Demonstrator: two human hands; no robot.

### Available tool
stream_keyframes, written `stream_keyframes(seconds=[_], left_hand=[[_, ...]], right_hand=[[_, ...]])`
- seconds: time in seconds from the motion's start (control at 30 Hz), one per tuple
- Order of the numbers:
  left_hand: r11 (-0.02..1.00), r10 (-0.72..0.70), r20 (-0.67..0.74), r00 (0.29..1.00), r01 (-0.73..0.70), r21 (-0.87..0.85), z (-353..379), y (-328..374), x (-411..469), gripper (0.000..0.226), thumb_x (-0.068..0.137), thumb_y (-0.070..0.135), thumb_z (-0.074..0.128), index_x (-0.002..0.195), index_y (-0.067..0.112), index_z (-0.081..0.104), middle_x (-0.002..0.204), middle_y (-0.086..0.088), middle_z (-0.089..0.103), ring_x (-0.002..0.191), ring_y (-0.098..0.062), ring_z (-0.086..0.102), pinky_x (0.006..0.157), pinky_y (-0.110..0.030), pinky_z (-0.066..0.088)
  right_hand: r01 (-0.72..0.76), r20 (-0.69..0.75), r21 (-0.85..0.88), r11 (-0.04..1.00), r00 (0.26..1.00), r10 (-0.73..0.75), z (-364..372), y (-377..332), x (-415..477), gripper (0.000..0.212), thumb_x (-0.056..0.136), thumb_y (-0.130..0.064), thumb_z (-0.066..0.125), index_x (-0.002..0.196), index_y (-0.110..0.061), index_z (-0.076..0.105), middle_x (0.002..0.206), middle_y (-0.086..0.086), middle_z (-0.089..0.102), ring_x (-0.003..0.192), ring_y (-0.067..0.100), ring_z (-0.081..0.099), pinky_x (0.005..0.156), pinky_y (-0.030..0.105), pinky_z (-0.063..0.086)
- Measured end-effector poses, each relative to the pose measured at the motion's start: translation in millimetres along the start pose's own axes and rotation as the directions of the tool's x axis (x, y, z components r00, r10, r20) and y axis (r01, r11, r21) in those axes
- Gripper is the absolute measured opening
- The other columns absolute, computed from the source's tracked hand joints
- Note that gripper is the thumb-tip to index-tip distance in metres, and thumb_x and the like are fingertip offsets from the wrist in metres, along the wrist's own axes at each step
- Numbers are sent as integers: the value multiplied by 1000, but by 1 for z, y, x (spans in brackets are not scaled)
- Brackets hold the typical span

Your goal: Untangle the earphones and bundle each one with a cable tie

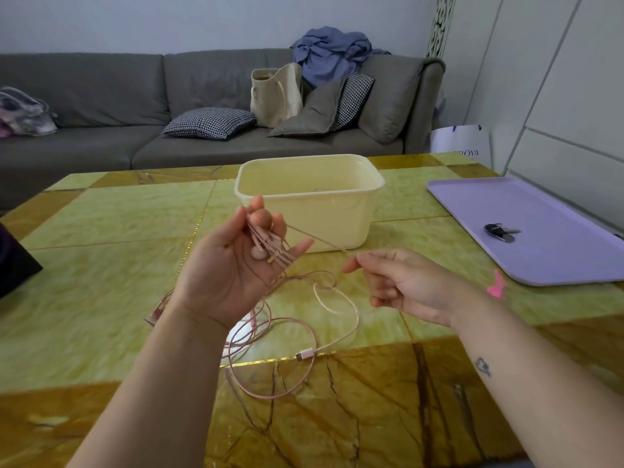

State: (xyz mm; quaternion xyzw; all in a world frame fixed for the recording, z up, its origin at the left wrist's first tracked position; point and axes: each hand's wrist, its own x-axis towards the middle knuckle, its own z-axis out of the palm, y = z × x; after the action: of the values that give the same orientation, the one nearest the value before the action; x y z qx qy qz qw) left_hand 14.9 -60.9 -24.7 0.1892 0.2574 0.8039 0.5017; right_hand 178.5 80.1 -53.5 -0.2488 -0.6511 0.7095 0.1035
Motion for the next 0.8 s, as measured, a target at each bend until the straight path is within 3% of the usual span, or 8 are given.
stream_keyframes(seconds=[0.13,0.27,0.37,0.47,0.57,0.67,0.73,0.8], left_hand=[[995,98,-150,984,-96,18,-1,-7,7,29,100,28,33,104,15,58,80,5,69,79,-11,68,83,-49,54],[940,193,-204,960,-121,319,-2,-18,11,34,103,31,25,121,18,50,102,5,68,105,-13,60,100,-46,40],[866,152,-159,975,-54,497,-4,-29,13,36,102,32,25,120,19,53,107,4,70,107,-11,61,98,-43,40],[720,108,-76,991,-25,693,-7,-41,13,38,102,36,26,112,22,60,102,6,72,100,-8,65,92,-41,44],[576,19,1,1000,-12,818,-7,-51,9,42,102,38,28,104,22,66,83,11,71,74,0,60,75,-30,39],[590,-137,31,990,56,805,0,-54,1,43,98,40,30,95,19,67,85,2,73,87,-13,57,81,-32,36],[652,-232,70,970,101,752,3,-53,-2,39,93,38,37,91,15,68,82,-3,72,94,-25,53,87,-39,38],[722,-338,113,934,181,668,5,-49,-4,32,91,35,47,84,15,71,79,-5,70,97,-25,59,92,-43,45]], right_hand=[[15,26,-503,864,1000,-2,12,-7,-7,27,97,-30,49,95,-18,73,55,-8,37,47,3,38,64,22,39],[84,77,-758,647,996,-40,22,-22,-21,20,92,-43,56,96,-33,73,70,-17,59,59,-2,50,56,12,38],[162,118,-767,620,987,-113,25,-36,-33,19,90,-41,58,94,-31,73,53,-17,46,49,0,40,49,13,32],[296,171,-721,627,952,-254,28,-45,-41,17,89,-37,60,87,-28,73,57,-5,52,52,3,43,53,23,37],[413,120,-639,649,887,-447,27,-53,-45,17,89,-30,60,81,-23,73,55,-11,56,52,-1,49,53,16,38],[435,-15,-610,662,829,-558,16,-53,-39,22,93,-27,55,79,-19,71,51,-20,52,52,-3,49,55,8,35],[412,-101,-598,687,812,-575,8,-45,-30,24,94,-30,52,78,-23,69,49,-13,44,50,2,41,57,14,34],[384,-199,-495,779,823,-532,0,-34,-20,25,95,-31,52,77,-23,67,52,-5,38,52,13,39,58,26,36]])
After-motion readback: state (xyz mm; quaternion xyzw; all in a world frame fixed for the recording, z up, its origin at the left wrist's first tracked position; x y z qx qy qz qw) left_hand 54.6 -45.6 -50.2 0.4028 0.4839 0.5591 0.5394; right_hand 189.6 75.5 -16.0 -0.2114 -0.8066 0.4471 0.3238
